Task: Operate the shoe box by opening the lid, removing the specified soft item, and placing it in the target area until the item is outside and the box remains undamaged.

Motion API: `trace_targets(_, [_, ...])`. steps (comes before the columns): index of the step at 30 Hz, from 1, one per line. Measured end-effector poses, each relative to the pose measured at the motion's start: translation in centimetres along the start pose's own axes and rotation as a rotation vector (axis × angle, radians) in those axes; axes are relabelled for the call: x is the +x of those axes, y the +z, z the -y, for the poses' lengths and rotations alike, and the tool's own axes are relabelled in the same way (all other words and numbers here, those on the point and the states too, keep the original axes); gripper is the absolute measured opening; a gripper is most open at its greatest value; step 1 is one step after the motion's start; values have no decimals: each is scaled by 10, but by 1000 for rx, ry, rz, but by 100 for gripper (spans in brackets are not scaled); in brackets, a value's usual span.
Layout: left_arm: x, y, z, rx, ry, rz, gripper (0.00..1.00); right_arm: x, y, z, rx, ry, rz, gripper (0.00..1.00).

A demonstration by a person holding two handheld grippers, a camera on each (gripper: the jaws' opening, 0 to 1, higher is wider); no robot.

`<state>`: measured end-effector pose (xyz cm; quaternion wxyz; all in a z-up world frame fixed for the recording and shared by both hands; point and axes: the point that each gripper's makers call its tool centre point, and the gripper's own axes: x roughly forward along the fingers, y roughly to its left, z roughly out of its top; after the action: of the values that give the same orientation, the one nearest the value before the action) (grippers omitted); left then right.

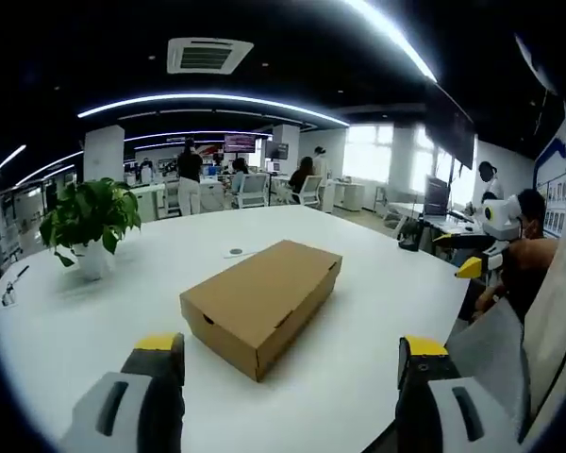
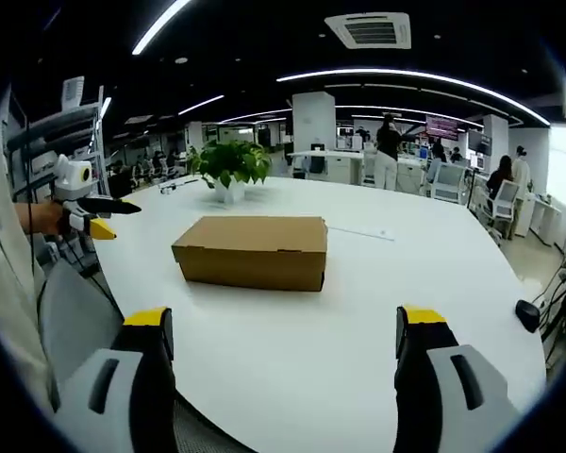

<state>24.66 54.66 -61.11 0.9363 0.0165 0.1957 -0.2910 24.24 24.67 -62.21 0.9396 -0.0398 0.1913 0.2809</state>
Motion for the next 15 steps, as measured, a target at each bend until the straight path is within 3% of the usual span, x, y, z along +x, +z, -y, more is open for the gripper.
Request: trace_targets(15, [1,0,2,2,-6,1,96,-1,-1,0,1,0,1,93])
